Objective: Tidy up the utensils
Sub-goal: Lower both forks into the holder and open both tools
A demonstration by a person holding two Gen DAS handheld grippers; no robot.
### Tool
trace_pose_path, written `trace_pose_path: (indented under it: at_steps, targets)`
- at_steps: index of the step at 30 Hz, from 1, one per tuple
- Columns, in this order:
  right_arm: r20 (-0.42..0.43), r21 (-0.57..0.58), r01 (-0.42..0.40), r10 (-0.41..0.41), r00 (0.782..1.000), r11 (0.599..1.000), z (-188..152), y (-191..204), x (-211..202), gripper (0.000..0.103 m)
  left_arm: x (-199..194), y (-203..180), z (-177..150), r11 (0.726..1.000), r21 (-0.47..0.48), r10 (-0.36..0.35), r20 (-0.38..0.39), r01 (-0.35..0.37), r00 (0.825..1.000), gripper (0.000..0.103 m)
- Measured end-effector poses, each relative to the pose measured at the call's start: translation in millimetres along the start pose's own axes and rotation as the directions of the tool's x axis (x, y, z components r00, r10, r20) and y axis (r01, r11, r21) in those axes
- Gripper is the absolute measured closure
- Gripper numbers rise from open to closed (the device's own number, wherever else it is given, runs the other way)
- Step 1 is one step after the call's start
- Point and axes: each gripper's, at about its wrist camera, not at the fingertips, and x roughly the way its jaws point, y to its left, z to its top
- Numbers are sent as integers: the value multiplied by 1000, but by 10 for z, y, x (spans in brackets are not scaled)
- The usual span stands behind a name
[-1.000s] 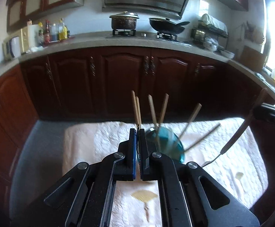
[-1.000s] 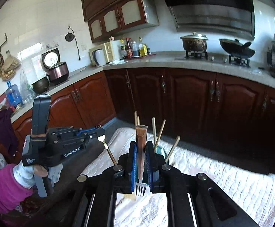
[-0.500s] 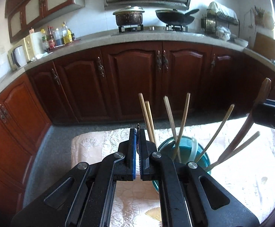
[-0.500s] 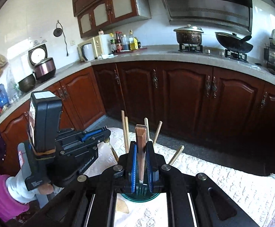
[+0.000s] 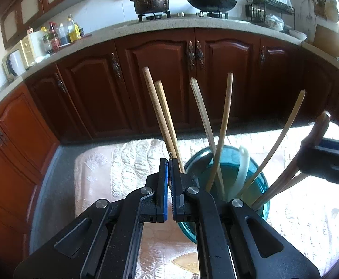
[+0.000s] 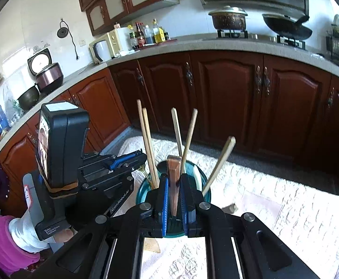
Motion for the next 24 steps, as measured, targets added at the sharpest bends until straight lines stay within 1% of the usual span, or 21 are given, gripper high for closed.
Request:
trace_pose_path:
  at_steps: [4, 10, 16, 18, 20, 22, 23, 24]
  targets:
    - [-30, 11, -2, 2, 1000, 1000, -95, -52, 92, 94, 76, -45, -47, 1000, -3, -5, -18, 5, 1000, 102]
    - [-27, 32, -7, 8, 1000, 999, -112, -110, 73, 94, 146, -79, -92, 1000, -10, -15, -43, 14, 999, 102]
    - [-34, 55, 13, -11, 999, 998, -79, -152, 41, 94, 197, -84, -153, 999, -32, -37, -64, 35, 997, 102]
    - [-29, 50, 23, -21, 999, 998, -76, -147, 16, 91, 194, -77, -156, 999, -37, -42, -63, 39, 997, 101]
    - [-27, 48, 29, -27, 999, 998, -91, -139, -7, 80, 185, -79, -160, 998, -41, -50, -65, 47, 997, 100]
    - [-24, 46, 32, -31, 999, 998, -94, -142, -30, 78, 180, -76, -163, 998, -45, -53, -67, 50, 996, 99]
    - [-21, 44, 34, -33, 999, 998, -92, -138, -43, 78, 175, -73, -167, 998, -48, -55, -68, 52, 996, 97]
    - [-19, 43, 34, -34, 999, 998, -95, -135, -60, 78, 169, -69, -172, 997, -54, -60, -70, 56, 996, 92]
